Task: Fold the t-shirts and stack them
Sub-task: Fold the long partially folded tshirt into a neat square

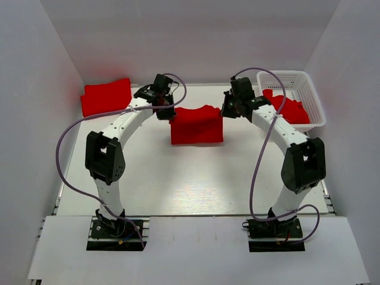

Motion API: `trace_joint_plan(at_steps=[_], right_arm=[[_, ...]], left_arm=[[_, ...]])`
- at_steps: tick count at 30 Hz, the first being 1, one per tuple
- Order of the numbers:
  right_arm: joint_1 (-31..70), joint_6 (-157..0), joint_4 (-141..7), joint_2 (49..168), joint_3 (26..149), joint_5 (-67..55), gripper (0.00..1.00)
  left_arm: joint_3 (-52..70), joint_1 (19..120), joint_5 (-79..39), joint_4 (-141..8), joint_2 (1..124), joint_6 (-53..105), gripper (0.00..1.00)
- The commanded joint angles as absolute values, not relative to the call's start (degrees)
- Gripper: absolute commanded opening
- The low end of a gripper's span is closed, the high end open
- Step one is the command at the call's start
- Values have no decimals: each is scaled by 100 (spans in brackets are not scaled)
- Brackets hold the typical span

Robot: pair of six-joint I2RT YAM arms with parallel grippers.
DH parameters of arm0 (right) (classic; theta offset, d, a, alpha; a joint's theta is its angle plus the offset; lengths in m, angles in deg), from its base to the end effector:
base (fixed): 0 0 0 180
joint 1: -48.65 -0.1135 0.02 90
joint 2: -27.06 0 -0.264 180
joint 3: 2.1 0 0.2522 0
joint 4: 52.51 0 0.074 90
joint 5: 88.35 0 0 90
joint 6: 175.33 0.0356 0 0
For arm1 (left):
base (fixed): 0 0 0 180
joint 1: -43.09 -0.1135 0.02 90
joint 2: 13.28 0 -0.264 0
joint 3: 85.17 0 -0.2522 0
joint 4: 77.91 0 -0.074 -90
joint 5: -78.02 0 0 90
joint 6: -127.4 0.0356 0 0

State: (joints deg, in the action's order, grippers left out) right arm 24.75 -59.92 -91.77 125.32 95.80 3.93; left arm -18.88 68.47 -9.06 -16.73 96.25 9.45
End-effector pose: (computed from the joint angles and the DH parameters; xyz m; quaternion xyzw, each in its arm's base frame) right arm 0.3613 0.1585 0.3033 0.0204 0.9045 0.1612 0.3943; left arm 0.3797 -0.1781 0.2888 -0.0287 0.9581 -0.1056 0.2647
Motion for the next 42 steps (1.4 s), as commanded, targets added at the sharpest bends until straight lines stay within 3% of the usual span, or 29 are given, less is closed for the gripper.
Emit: trace_joint_plan(at_steps=[1, 16, 33, 38, 40, 41, 42], right_arm=[[2641, -6195, -9254, 12830, 10173, 288, 0], [3098, -6282, -9185, 14324, 11546, -362, 0], [3362, -6414, -8517, 15221, 12065, -1012, 0], [3388, -6283, -8306, 15414, 12144, -1109, 0], [3423, -6143, -8262, 15450, 12196, -1066, 0], [3441, -6116, -8236, 15528, 12240, -1083, 16], [3458, -6116, -8157, 15555, 12293, -1187, 42]], left_arm=[[-2307, 6673, -583, -1555, 9604, 997, 0], [-3441, 6339, -1022, -2003, 10923, 1384, 0], [-3917, 6067, -1478, -2767, 11845, 1560, 1], [-3978, 6066, -1620, -3048, 12022, 1630, 3], [-4031, 6014, -1760, -3154, 12075, 1630, 19], [-4101, 6014, -1760, -3155, 12127, 1630, 31], [-4102, 6014, -1760, -3207, 12128, 1630, 39]])
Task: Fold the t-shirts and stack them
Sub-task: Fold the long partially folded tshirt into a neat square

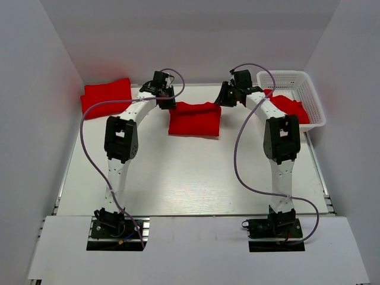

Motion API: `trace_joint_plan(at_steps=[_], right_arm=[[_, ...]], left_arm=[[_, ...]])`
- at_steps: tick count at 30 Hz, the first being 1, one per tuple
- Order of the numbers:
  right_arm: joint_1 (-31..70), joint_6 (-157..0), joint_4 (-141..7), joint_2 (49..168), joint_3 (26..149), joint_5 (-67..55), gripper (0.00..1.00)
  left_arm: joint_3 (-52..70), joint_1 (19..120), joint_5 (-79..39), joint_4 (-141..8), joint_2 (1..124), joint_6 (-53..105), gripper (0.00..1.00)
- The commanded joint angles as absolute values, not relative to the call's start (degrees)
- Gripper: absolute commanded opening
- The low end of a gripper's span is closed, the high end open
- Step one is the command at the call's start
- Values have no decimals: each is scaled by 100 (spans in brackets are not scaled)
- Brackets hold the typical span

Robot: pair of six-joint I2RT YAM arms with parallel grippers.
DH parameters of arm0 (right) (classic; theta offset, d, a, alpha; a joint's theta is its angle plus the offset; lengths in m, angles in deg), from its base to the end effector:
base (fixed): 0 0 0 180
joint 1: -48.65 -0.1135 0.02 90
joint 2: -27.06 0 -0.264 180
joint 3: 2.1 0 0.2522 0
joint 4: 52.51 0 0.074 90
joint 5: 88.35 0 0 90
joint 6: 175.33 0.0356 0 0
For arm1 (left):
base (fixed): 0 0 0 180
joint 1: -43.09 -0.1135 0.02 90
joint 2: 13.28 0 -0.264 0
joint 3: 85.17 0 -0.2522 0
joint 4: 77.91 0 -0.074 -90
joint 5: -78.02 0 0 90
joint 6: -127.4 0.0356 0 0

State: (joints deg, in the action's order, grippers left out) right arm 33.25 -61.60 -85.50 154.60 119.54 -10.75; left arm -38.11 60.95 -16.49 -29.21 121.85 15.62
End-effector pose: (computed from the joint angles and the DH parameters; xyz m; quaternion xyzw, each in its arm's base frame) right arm 0.4958 0.1445 0.2286 0.0187 0.8979 0.2354 0.3715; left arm 0.5019 -0.1647 0.2052 -0.0190 0.9415 -0.1483 0.3021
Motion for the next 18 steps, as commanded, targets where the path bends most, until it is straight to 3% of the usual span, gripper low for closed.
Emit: trace_joint_plan(at_steps=[1, 3, 4, 7, 18], right_arm=[[3467, -6081, -8078, 15573, 12320, -1276, 50], [3476, -6072, -7981, 15678, 12573, -1294, 74], [3502, -6106, -8007, 15739, 12670, -1277, 90], [3494, -6203, -8157, 15688, 12900, -1189, 90], [3441, -7030, -8218, 14449, 11241, -995, 90]], left_arm=[[-4189, 6014, -1830, -3207, 12189, 1630, 49], [-4329, 5961, -1831, -3330, 12189, 1560, 79], [-4400, 5900, -1831, -3400, 12189, 1499, 100], [-4567, 5838, -1883, -3453, 12189, 1551, 100], [-3398, 5899, -2313, -3330, 11592, 2658, 100]])
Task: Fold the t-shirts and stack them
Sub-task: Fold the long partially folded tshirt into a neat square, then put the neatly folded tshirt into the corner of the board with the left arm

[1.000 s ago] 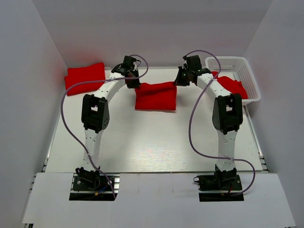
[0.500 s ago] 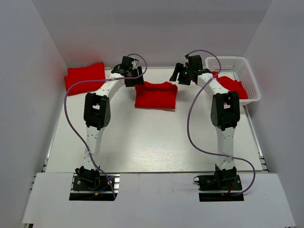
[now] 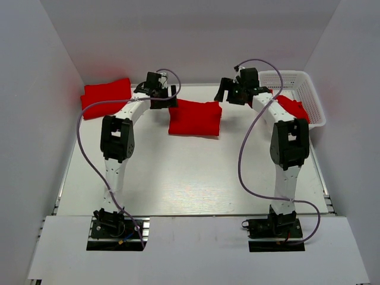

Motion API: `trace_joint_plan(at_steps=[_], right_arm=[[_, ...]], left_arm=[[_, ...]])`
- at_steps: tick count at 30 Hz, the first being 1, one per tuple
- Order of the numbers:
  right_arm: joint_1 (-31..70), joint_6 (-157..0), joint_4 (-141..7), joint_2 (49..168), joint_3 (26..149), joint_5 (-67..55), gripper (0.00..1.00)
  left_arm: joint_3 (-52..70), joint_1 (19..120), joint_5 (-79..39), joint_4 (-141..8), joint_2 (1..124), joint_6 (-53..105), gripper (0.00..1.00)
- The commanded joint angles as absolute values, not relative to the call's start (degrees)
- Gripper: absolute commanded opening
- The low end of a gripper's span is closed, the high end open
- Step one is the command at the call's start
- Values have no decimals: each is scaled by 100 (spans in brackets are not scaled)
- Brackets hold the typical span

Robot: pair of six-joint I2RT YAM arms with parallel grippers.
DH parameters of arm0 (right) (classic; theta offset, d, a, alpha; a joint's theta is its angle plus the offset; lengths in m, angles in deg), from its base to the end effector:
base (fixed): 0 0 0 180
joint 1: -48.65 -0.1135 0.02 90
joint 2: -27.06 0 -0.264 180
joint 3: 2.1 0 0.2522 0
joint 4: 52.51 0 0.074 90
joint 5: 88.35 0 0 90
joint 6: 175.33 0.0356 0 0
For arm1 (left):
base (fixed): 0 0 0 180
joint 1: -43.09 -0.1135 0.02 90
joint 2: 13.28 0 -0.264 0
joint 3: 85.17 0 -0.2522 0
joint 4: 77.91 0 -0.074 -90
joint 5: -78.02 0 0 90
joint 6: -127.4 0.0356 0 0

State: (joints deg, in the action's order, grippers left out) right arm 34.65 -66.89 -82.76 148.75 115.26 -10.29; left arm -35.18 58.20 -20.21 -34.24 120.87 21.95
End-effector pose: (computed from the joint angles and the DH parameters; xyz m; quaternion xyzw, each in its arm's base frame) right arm 0.4831 0.1281 0.2573 -0.0142 0.8817 0.2176 0.4183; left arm 0.5092 -0.1428 0.2038 0.0231 0.9307 -0.1592 0.3287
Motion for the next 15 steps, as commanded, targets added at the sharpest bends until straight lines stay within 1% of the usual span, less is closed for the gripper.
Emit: trace_joint_plan(at_steps=[1, 5, 10, 13, 15], right_arm=[[3441, -7030, -8209, 14265, 11039, -969, 90], [3450, -7038, -8025, 13983, 10344, -872, 90], [3476, -6942, -8034, 13763, 10009, -986, 90], [3467, -6924, -8042, 13701, 9868, -995, 90], [3494, -6942, -8060, 13684, 9807, -960, 90]], left_arm=[[-3338, 5899, -2314, -3252, 11670, 2824, 100], [-3337, 5961, -2524, -3321, 11934, 2957, 100], [-3276, 6014, -2648, -3383, 12154, 3028, 100], [-2960, 6014, -3244, -3716, 12154, 3142, 100], [-2959, 6075, -3273, -3569, 12216, 3273, 100]])
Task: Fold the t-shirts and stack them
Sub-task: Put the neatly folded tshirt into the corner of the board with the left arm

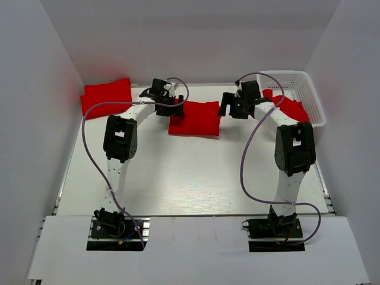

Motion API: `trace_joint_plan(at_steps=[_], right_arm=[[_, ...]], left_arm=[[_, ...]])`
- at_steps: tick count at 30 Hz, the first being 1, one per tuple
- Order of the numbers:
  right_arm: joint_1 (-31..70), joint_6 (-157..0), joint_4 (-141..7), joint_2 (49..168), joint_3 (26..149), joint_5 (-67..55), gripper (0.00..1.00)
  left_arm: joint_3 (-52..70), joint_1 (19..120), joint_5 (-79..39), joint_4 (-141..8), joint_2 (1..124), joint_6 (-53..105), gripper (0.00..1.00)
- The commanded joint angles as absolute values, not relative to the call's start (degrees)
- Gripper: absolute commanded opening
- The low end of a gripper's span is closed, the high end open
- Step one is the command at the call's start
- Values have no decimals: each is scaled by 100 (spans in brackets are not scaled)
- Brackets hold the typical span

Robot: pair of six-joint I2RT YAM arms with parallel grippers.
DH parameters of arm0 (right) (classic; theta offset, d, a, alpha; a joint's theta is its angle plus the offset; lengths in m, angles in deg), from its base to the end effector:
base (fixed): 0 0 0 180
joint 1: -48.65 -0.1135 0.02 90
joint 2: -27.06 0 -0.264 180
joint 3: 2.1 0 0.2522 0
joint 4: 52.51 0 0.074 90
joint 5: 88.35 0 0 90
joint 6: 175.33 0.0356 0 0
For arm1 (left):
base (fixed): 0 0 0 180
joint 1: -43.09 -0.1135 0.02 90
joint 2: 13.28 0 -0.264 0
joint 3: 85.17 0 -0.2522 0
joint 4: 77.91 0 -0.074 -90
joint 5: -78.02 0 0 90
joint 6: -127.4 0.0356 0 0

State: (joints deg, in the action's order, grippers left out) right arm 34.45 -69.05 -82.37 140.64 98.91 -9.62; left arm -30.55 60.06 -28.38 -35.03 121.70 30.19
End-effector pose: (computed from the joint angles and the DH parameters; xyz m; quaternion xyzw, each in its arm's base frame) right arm 0.4366 0.1177 0.2271 -0.0231 0.9112 0.1922 0.3636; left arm 0.4955 -0.1617 0.1724 0.1254 0.9299 -0.1987 0.2830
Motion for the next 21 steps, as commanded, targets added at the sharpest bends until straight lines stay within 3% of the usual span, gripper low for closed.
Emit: trace_joint_plan(at_steps=[1, 6, 13, 16, 17, 19, 20, 21], right_arm=[[3476, -6924, -8069, 13649, 9789, -925, 90], [3476, -6959, -8069, 13552, 9639, -916, 90], [3520, -6977, -8130, 13245, 9332, -916, 90], [3547, -7003, -8113, 13051, 9182, -899, 90], [3564, -7012, -8121, 12981, 9156, -925, 90], [3582, -7021, -8148, 12823, 9007, -960, 90], [3582, -7012, -8148, 12718, 8963, -995, 90], [3582, -7003, -8130, 12647, 8867, -969, 90]], left_arm=[[-3011, 6075, -3185, -3481, 12294, 3274, 100], [-3012, 6181, -2982, -3427, 12479, 3274, 100], [-3187, 6286, -3553, -3506, 12849, 3441, 83], [-3187, 6286, -3553, -3585, 12910, 3441, 57], [-3187, 6286, -3553, -3637, 12910, 3441, 43], [-3249, 6286, -3640, -3699, 12910, 3493, 31], [-3301, 6286, -3702, -3839, 12910, 3494, 14], [-3302, 6286, -3703, -3927, 12797, 3494, 5]])
